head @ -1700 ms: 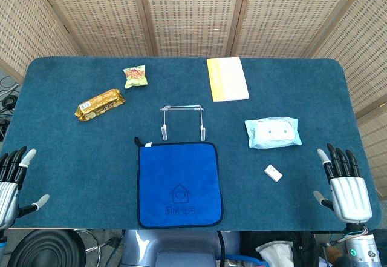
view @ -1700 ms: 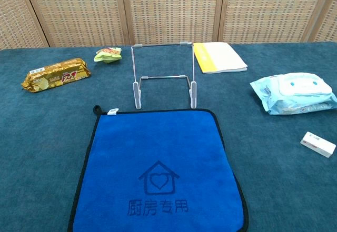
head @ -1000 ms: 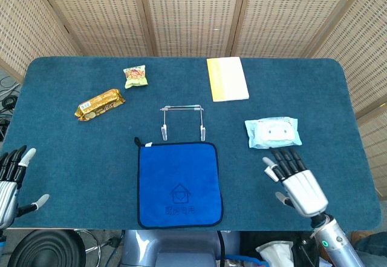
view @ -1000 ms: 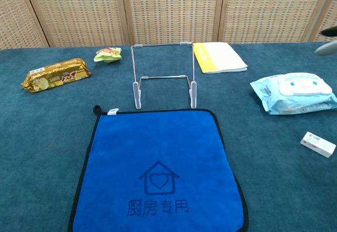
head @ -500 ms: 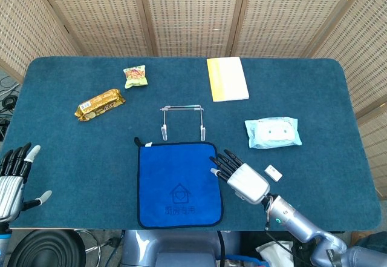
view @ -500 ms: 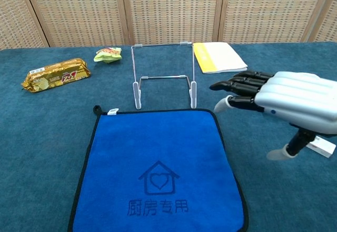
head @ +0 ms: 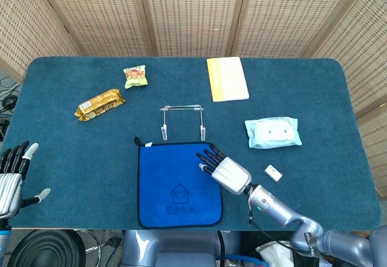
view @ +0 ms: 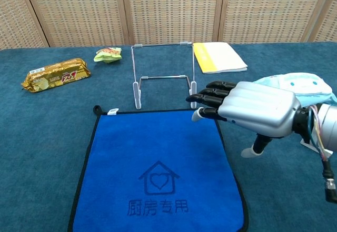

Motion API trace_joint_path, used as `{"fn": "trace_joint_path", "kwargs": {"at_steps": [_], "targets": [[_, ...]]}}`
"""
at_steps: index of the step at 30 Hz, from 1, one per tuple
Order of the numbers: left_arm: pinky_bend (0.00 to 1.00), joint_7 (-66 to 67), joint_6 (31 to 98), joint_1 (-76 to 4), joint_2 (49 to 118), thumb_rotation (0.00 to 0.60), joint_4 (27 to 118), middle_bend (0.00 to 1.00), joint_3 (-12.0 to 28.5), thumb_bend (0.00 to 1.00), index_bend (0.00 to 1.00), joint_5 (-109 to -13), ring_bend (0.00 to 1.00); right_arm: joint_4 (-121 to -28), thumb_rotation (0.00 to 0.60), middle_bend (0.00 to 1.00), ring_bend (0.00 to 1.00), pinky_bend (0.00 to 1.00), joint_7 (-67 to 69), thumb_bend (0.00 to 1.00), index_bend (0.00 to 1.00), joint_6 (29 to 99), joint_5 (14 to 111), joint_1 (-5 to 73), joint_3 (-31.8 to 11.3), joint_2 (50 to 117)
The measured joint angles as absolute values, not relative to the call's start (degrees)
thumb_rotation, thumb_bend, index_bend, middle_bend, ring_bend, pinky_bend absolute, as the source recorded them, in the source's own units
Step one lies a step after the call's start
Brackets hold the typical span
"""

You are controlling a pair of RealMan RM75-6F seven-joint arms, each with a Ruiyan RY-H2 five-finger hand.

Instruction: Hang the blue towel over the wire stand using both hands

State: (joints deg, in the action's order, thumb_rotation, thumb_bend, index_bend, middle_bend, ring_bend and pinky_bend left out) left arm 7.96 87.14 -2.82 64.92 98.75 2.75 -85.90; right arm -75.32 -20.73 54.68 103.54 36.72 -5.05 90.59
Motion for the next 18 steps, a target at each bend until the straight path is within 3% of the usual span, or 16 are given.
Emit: {"fn": "trace_joint_path", "kwargs": {"at_steps": [18], "targets": [[0.00, 5.48, 87.50, -2.73, 63.73, 0.600, 98.93, 0.00, 2.56, 0.01, 0.00, -86.34, 0.00, -68.95, 0.600, 0.03, 0.00, 0.00, -24.38, 0.00, 0.18, 55.07, 103.35, 39.56, -2.25, 94.56]]}}
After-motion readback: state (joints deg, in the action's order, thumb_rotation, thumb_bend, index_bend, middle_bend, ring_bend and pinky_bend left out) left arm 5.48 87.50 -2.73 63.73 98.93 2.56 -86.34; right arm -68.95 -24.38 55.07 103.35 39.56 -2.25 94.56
